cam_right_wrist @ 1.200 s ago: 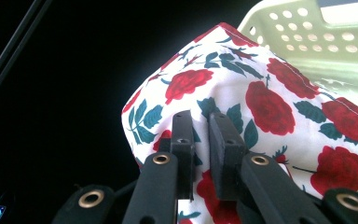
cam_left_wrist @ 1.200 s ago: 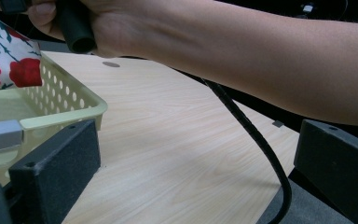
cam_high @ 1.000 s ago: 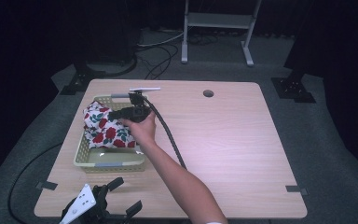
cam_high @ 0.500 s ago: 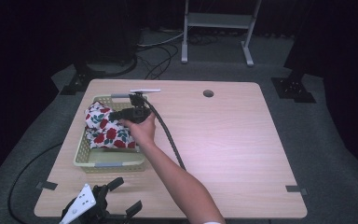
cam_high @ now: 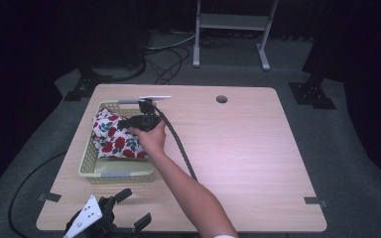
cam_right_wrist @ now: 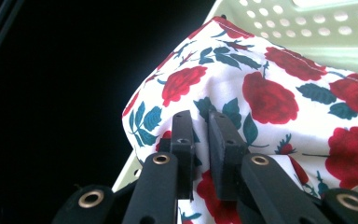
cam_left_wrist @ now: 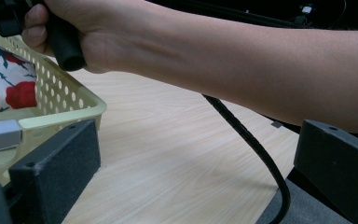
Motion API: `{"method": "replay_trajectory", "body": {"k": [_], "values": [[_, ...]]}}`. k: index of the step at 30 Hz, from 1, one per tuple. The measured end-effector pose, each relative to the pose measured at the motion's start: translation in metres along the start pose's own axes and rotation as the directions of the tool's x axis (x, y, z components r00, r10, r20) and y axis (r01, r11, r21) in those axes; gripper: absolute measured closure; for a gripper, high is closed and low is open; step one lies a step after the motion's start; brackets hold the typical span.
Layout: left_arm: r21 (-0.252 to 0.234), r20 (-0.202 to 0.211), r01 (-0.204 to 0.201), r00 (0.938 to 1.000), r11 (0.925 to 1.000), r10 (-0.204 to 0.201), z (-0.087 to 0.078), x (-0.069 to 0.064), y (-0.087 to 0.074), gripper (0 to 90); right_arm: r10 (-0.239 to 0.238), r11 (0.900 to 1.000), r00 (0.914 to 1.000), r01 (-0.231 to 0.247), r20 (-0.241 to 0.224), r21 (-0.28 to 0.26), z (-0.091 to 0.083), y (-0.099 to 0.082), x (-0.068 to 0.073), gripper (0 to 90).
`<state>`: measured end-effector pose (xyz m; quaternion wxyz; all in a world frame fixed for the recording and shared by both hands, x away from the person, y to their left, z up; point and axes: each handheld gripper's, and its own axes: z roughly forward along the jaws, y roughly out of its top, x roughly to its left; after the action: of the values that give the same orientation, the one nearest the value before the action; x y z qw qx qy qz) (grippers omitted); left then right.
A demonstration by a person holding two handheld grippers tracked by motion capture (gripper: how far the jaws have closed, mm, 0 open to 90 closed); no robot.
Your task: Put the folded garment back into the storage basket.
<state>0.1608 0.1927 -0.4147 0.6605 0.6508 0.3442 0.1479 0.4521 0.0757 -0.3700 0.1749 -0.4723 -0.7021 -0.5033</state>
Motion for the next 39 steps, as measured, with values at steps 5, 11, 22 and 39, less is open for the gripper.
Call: {"method": "replay_trajectory", "body": {"k": [5,11,22,39], "values": [[-0.001,0.0,0.0,1.0,1.0,0.0,0.0,0.0,0.0,0.0,0.001,1.0,0.9999,-0.002,0.016,0.008,0.003,-0.002,-0.001,80.7],[-0.002,-0.001,0.002,1.0,1.0,-0.002,-0.001,0.001,0.0,0.0,0.006,0.9998,0.9991,-0.007,0.043,0.021,0.005,-0.005,-0.003,80.5],[-0.003,-0.002,0.001,1.0,1.0,-0.001,0.0,0.0,0.0,0.0,0.042,0.9984,0.9965,-0.045,0.072,0.035,0.005,-0.01,-0.009,77.0],[-0.002,0.002,-0.002,1.0,1.0,0.002,0.0,-0.002,0.0,0.0,-0.028,0.9993,0.9968,0.025,0.075,0.028,-0.008,-0.012,-0.002,73.9]]}}
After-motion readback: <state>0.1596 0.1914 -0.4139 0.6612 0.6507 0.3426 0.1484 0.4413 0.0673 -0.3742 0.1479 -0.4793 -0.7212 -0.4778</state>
